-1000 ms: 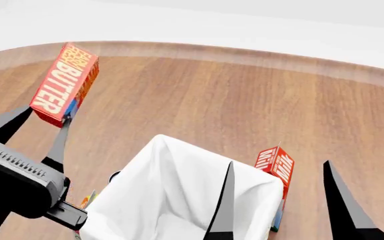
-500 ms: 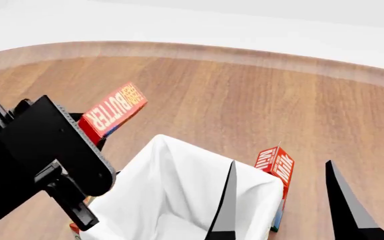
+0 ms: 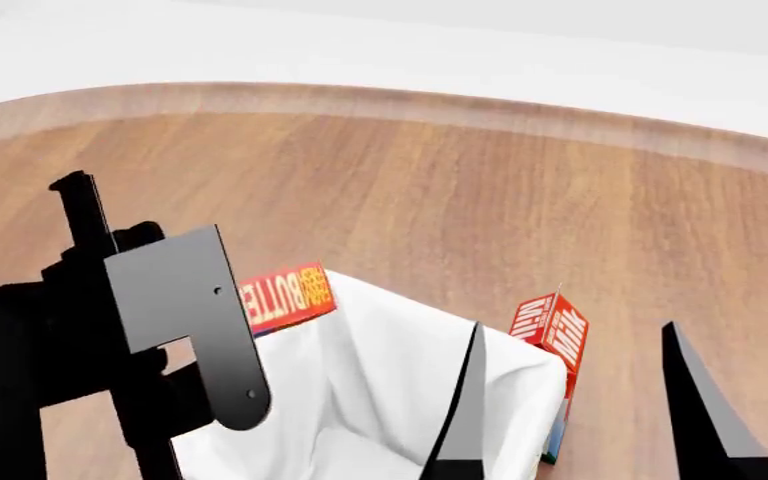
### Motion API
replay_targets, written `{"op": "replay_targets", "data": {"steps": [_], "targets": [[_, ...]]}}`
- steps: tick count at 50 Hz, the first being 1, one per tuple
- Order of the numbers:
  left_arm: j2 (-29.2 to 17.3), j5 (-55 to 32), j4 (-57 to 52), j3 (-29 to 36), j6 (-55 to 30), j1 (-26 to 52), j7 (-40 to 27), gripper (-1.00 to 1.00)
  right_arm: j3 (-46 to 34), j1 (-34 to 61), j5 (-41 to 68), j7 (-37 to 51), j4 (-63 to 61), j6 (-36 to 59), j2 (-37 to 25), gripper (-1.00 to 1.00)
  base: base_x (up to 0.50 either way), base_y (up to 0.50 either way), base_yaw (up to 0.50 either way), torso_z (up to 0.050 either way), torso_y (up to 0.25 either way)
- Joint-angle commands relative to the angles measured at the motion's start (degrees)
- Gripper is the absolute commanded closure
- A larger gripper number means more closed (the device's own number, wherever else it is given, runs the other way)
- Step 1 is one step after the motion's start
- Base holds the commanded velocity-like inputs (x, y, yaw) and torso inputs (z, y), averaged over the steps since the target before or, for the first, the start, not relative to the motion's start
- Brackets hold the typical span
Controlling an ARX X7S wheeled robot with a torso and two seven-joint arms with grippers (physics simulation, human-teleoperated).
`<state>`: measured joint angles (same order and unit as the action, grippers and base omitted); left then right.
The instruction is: Pick up the butter and put it in the basket.
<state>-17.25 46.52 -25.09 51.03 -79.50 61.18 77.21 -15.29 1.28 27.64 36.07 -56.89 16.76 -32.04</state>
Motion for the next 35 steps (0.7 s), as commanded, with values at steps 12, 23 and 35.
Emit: {"op": "replay_targets", "data": {"steps": [12,23,35], "targets": [[1.76,-2.86,12.15,1.99,12.04,4.39,1.69,1.0,1.6,0.15,-1.94,-2.66,3.76,-3.09,1.52,-1.0,0.0,0.0,0.0,0.0,0.001],[2.87,-4.96,20.72,6.05,21.67,7.94,-1.62,1.0,2.28,-0.2,-1.45,-2.44,3.87,-3.73,1.05,-1.0,0.0,0.0,0.0,0.001,0.001],[3.85,-6.12,26.88,9.7,29.8,9.96,-4.89,1.0,2.48,-0.52,-1.21,-2.46,4.57,-4.64,0.97,-1.0,0.0,0.0,0.0,0.0,0.002]]}}
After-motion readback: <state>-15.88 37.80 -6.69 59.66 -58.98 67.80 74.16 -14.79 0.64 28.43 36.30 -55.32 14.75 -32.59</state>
